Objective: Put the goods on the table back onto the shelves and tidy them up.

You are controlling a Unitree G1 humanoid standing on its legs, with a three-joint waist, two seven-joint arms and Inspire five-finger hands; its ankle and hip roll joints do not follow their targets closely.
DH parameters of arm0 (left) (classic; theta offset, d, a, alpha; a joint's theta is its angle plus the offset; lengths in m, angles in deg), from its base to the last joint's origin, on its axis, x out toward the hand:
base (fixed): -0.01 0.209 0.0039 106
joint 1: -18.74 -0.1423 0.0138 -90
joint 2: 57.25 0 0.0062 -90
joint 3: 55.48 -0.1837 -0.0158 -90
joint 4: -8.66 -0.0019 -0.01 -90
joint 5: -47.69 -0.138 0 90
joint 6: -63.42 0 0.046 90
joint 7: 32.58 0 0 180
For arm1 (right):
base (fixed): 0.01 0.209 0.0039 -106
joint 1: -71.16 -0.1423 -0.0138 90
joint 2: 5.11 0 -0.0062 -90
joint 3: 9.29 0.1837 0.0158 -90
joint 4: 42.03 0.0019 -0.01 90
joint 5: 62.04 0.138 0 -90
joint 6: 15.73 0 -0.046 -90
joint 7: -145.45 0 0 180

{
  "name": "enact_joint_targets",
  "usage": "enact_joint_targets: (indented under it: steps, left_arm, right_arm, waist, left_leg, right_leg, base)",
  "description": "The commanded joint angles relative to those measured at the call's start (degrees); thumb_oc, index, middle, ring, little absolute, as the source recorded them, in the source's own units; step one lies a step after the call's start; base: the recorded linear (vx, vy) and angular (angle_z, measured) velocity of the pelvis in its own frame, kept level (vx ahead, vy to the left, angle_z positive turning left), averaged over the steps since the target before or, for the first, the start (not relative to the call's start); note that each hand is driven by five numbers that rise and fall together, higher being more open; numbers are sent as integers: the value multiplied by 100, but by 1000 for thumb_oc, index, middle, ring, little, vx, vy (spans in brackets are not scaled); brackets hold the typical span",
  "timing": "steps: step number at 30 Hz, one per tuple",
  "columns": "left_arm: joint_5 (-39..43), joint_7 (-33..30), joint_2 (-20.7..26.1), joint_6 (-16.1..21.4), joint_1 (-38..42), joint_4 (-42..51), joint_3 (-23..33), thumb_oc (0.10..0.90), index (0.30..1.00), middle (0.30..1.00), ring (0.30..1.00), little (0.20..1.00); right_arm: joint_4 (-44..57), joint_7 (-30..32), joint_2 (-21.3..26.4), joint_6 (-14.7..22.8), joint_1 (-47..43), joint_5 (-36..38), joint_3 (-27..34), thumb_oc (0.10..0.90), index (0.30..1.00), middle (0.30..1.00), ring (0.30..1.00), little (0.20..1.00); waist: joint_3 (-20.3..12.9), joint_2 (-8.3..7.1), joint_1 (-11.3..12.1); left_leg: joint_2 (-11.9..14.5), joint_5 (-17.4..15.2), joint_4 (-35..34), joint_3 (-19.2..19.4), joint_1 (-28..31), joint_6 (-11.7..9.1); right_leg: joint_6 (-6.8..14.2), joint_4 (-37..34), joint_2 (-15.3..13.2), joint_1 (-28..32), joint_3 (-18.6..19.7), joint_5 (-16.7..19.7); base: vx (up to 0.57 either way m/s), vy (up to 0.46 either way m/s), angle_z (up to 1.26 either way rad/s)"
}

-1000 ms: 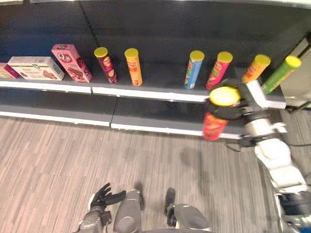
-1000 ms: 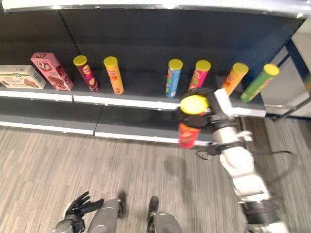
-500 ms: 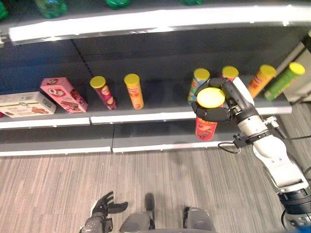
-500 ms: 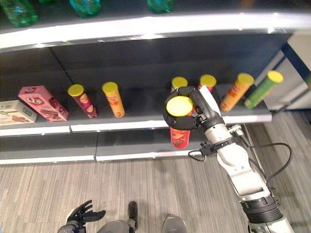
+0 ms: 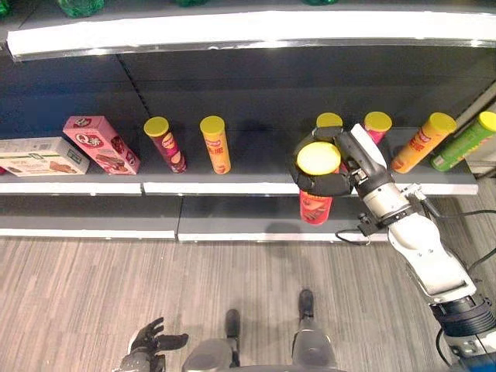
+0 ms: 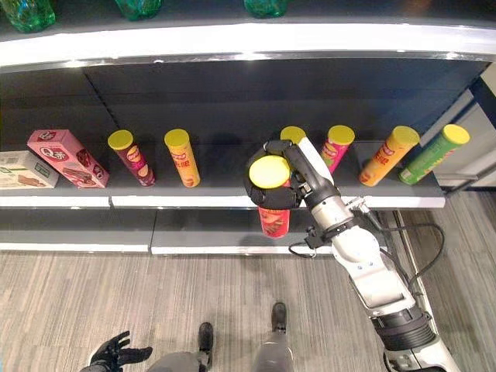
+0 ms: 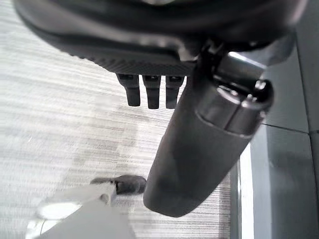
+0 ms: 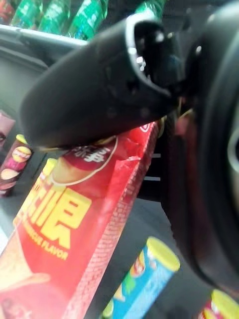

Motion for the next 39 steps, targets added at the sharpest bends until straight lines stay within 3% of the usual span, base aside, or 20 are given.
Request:
enact_joint_targets:
  steps: [1, 11, 20, 27, 33, 39]
  left_arm:
    - [-69, -58, 290, 211, -27, 211, -76, 800, 900, 900, 900, 900]
    - [118, -185, 283, 230, -130, 273, -225, 800, 900, 900, 900, 900]
    - [206, -332, 290, 268, -235, 205, -374, 800, 900, 900, 900, 900]
    - [369, -500, 385, 392, -134, 468, -663, 800, 900, 900, 900, 900]
    - [473, -593, 399, 441, -60, 553, -833, 800, 900, 900, 900, 900]
    - [514, -678, 377, 475, 22, 556, -937, 800, 900, 900, 900, 900]
  right_arm:
    - [538, 287, 261, 517, -878, -208, 244, 400, 300, 300, 300, 300]
    - [-242, 922, 51, 389, -1656, -779, -101, 400, 300, 300, 300, 300]
    - [-997, 1984, -120, 255, -2182, -1268, 234, 400, 300, 300, 300, 300]
    - [-2045, 3141, -157, 222, -2942, -1132, 657, 400, 300, 300, 300, 300]
    - [-2618, 3677, -44, 150, -3362, -1153, 789, 400, 300, 300, 300, 300]
    - [-2826, 3891, -39, 112, -3673, -1181, 704, 400, 300, 300, 300, 300]
  waist:
    - [-353, -85, 146]
    - [-271, 64, 435]
    - [-147, 217, 747]
    - [81, 398, 945]
    - [230, 584, 1091]
    - [302, 649, 1146]
  left_leg:
    - [92, -393, 60, 168, -26, -182]
    - [185, -292, 60, -72, -231, -297]
    - [150, -188, 60, -410, -504, -331]
    - [92, -79, 60, -629, -818, -325]
    - [51, 5, 60, -762, -1059, -333]
    - [40, 41, 60, -784, -1200, -357]
  right_leg:
    - [171, 135, -101, 294, -280, -411]
    - [111, 106, -73, 398, -632, -571]
    - [99, 141, -126, 421, -992, -659]
    - [104, 227, -204, 209, -1129, -674]
    - [107, 280, -257, 40, -1214, -692]
    - [113, 230, -270, -46, -1248, -668]
  base:
    - [70, -101, 13]
    - [34, -60, 21]
    - [7, -13, 32]
    - [-29, -6, 20]
    - [-30, -2, 12]
    - [-2, 1, 1]
